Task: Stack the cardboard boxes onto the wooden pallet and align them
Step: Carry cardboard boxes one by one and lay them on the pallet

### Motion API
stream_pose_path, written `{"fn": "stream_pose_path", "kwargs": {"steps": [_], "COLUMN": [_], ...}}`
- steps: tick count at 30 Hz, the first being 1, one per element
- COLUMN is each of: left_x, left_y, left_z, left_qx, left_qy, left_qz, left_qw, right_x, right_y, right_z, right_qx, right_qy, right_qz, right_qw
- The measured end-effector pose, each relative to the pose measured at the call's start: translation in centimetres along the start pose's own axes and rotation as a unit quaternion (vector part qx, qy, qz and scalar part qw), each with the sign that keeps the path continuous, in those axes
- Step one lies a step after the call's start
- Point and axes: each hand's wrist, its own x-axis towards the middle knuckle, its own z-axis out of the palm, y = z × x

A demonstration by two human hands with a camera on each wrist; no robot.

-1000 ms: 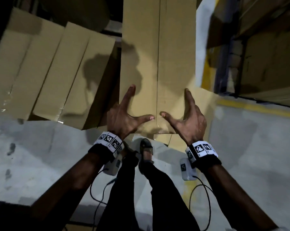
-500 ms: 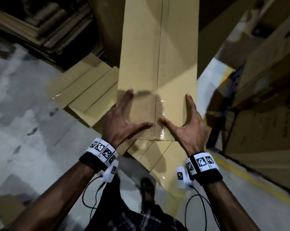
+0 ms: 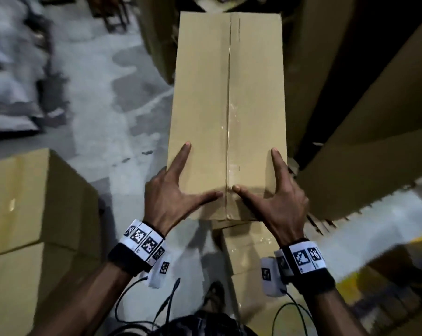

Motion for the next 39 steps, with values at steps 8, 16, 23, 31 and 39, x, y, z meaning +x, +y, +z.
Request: {"fn": "stream_pose_path", "kwargs": {"steps": [8,16,23,31,39], "left_x": [-16.4,-40.1,-57.0,-68.3,-73.9], "left_y": [-7.6,-12.8,-15.8,-23.6,-34.5], "left_z": [-9.0,-16.3,-21.8,-29.5,-37.8], "left_qx": [-0.004,0.021,0.004,0.047,0.043], "left_qy": [0.123,0.235,0.286,0.310,0.302], "left_qz": [-0.160,-0.301,-0.385,-0.411,-0.455], "left_qw": [0.979,0.924,0.877,0.856,0.837], "right_x": [-10.9,-29.4,-44.5,-56.4,-65.6], "right_y": [-9.6,-17.0,-21.9,-29.0,-38.3], "right_z": [3.1,4.7,6.0,10.0,17.5], "right_qx": [0.045,0.083,0.099,0.106,0.075], "right_qy": [-0.126,-0.258,-0.345,-0.414,-0.442], "right_qz": [-0.133,-0.250,-0.310,-0.380,-0.384], "right_qw": [0.982,0.929,0.880,0.821,0.807]}}
